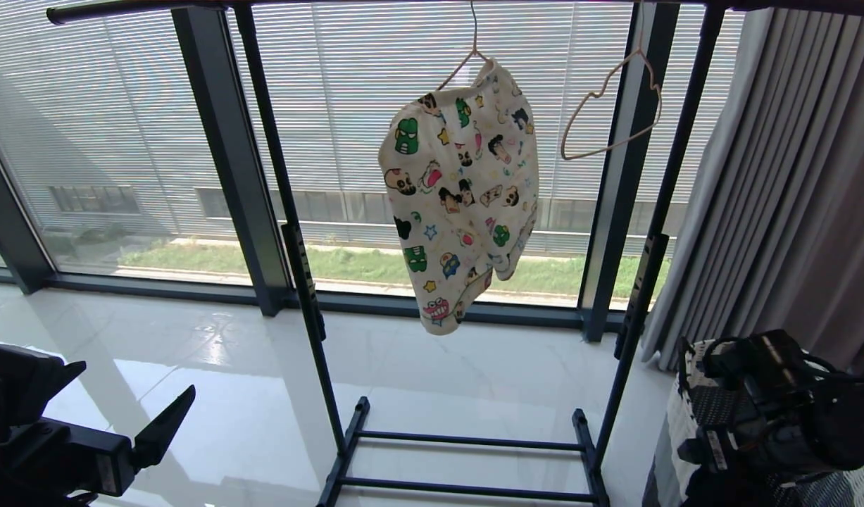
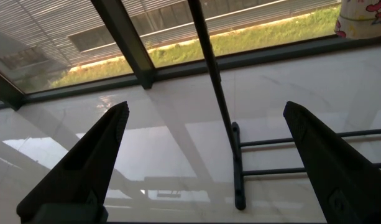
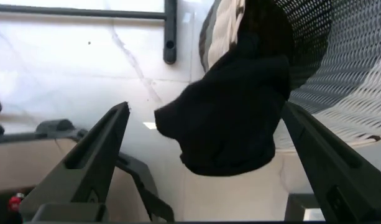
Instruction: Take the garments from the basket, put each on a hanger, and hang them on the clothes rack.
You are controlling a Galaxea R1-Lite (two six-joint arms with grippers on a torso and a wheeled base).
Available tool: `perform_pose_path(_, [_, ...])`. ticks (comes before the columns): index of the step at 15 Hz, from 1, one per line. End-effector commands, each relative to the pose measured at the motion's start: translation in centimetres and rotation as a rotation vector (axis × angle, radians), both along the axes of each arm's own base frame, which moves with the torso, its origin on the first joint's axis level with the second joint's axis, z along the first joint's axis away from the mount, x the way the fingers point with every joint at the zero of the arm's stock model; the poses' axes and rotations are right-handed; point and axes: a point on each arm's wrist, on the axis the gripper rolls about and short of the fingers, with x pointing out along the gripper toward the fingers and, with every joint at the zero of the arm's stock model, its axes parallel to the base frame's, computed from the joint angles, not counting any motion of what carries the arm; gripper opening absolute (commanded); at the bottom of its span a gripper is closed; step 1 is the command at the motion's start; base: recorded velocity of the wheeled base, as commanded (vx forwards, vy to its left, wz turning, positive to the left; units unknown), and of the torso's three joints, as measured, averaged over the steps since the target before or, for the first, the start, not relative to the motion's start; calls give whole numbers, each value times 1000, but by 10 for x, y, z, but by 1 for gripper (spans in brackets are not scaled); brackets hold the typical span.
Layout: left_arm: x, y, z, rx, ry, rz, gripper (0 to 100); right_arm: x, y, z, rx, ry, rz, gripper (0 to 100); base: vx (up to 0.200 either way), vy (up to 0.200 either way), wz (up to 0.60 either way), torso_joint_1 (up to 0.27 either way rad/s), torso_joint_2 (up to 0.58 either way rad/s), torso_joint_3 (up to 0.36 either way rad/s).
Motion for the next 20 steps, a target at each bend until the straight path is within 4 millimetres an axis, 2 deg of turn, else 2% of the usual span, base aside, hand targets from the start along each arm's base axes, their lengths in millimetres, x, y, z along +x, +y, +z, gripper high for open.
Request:
perform_pose_path(1, [2,0,-1,3,10,0,100,56,36,-44,-118,110,-130,100,0,0,0,0,0,0])
perform_pose_path(3, [3,0,-3,2,21,0,100,69,41,-39,-137,186,-167,100,0,0,0,0,0,0])
perform_pose_path(4, [3,0,-3,3,27,0,100,79,45,-42,-123,192,-215,100,0,0,0,0,0,0])
perform_pose_path(6, [4,0,-3,4,28,0,100,87,47,-49,-120,239,-301,100,0,0,0,0,0,0])
perform_pose_path(8, [5,-1,-5,5,42,-2,100,87,47,-58,-115,266,-386,100,0,0,0,0,0,0])
perform_pose_path(12, [7,-3,-8,7,62,-23,100,84,35,-65,-133,292,-425,100,0,0,0,0,0,0])
perform_pose_path(20, [8,-4,-7,12,57,-32,100,76,31,-68,-237,333,-319,100,0,0,0,0,0,0])
